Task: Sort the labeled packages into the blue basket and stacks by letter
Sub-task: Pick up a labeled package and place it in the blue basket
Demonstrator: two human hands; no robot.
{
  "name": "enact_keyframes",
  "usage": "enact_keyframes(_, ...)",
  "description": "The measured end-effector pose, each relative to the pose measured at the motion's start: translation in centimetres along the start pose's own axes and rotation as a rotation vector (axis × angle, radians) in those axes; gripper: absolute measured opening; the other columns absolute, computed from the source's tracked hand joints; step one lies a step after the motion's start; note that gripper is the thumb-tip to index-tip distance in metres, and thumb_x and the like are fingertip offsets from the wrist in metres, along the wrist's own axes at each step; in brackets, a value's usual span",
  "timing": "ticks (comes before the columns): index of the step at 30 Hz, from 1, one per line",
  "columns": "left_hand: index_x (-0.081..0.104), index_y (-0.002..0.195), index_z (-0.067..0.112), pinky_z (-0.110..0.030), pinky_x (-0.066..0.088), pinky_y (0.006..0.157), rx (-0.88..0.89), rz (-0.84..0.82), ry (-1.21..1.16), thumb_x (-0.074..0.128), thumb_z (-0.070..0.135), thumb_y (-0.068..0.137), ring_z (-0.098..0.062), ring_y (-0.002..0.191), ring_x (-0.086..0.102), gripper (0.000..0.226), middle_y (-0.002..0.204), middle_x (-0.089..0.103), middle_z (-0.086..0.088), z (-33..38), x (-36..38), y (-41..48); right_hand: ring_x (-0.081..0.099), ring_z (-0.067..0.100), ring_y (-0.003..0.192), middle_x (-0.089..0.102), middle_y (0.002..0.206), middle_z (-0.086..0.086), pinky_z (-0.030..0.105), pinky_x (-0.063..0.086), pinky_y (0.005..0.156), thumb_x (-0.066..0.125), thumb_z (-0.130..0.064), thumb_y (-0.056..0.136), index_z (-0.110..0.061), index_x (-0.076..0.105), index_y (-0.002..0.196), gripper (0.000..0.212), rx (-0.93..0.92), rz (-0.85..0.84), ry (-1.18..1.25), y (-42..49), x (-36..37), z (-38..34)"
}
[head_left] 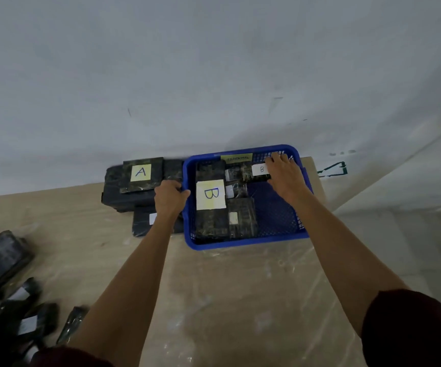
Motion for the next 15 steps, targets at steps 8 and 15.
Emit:
enact_keyframes(8, 0.063, 0.073, 0.013, -0.039, 0.062, 0.073, -0.028, -0.021, -0.039, 0.081, 0.001, 0.08, -0.027, 0.072, 0.072, 0.022, 0.08, 0.071, -0.012, -0.3, -0.4, 1.2, 0.031, 0.038, 0.146, 0.032, 0.156, 0.022, 0.046, 0.037, 0.114, 0.073, -0.003, 0.088, 0.003, 0.035, 0.147, 0.071, -0.011, -0.081, -0.135, 2.7, 2.1, 1.1)
enact_keyframes(15, 0.065, 0.083, 0.005, -0.029, 0.059, 0.066, -0.082, -0.081, -0.072, 0.082, -0.001, 0.08, -0.028, 0.079, 0.073, 0.018, 0.091, 0.071, -0.014, -0.4, -0.8, 1.6, 0.045, 0.034, 0.128, 0.038, 0.145, 0.019, 0.042, 0.05, 0.096, 0.072, 0.005, 0.083, 0.002, 0.044, 0.139, 0.062, 0.022, -0.091, -0.038, 2.8, 3.9, 0.3)
Point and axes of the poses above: each hand's wrist, its own y-axis towards the middle knuckle, its own x-axis out of the palm, z = x × y, the point moved 4 cm from there along y, towards the middle knuckle
